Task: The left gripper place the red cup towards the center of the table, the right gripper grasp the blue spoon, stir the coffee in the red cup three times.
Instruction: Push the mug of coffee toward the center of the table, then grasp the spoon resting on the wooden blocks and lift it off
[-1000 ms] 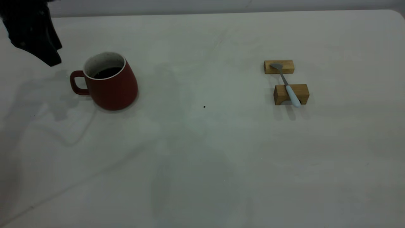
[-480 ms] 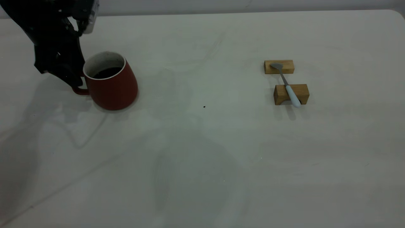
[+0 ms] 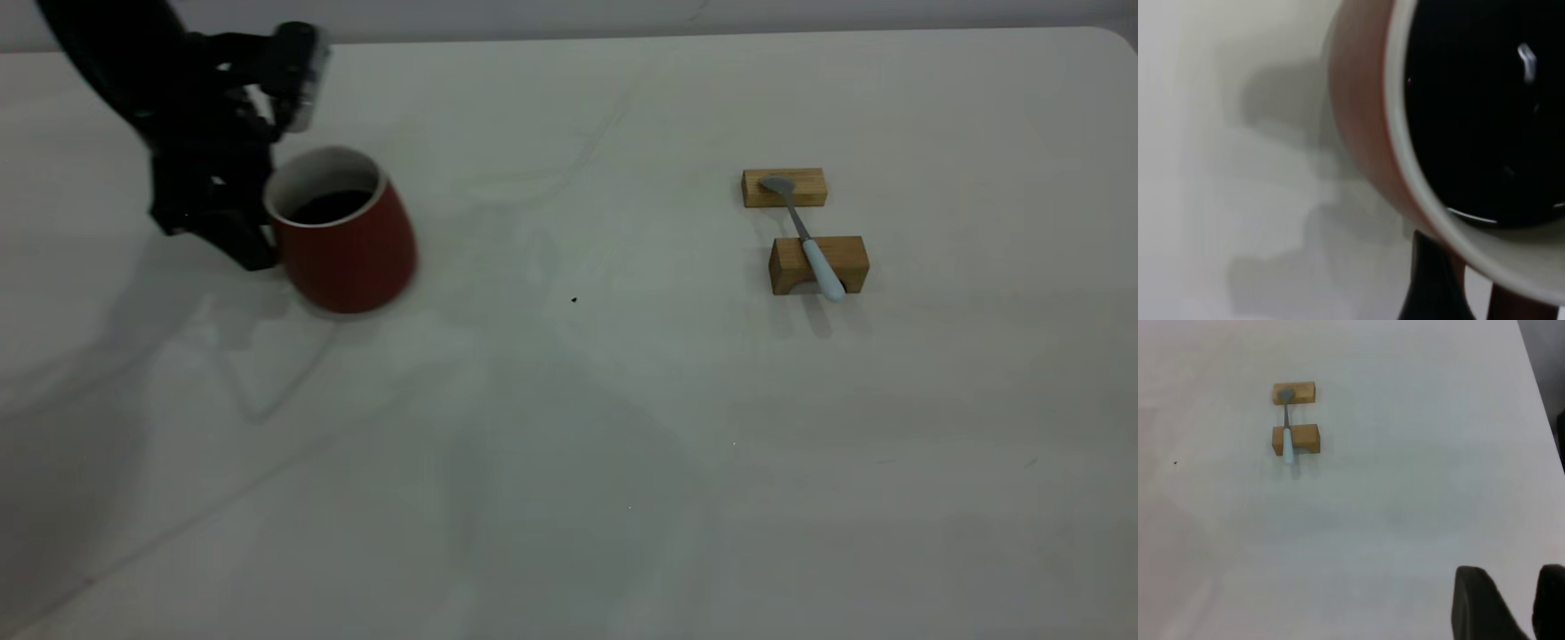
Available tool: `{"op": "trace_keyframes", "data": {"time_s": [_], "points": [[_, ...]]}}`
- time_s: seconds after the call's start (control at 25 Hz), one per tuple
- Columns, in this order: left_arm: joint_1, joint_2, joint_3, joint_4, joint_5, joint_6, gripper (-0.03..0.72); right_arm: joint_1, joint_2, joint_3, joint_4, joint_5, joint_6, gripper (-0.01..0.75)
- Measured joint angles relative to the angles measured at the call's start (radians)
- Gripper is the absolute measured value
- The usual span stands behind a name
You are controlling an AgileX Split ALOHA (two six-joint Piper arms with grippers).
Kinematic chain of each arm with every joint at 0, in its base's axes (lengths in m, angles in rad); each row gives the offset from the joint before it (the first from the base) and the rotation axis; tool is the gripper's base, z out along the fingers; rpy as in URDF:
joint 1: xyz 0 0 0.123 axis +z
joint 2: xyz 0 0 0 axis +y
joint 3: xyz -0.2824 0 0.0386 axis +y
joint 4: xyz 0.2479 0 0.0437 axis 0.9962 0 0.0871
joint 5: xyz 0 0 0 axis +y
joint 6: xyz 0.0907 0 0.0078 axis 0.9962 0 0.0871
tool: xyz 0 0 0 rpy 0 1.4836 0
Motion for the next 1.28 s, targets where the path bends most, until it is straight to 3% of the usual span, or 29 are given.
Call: {"op": "trace_keyframes", "data": {"time_s": [0.48,0.76,1.12,1.28], "points": [[-0.182,0.036,-0.001,-0.189,-0.100,0.000,0.551,0.000,0.000,0.000,0.000,0.000,0.000,0.241],[-0.206,0.037,-0.001,-0.203,-0.107,-0.038,0.551,0.000,0.000,0.000,0.000,0.000,0.000,0.241],[-0.162,-0.217,-0.001,0.071,0.043,-0.455,0.551,0.000,0.000,0.000,0.000,0.000,0.000,0.241],[-0.159,-0.381,-0.001,0.118,0.076,-0.672,0.551,0.000,0.000,0.000,0.000,0.000,0.000,0.241]]}}
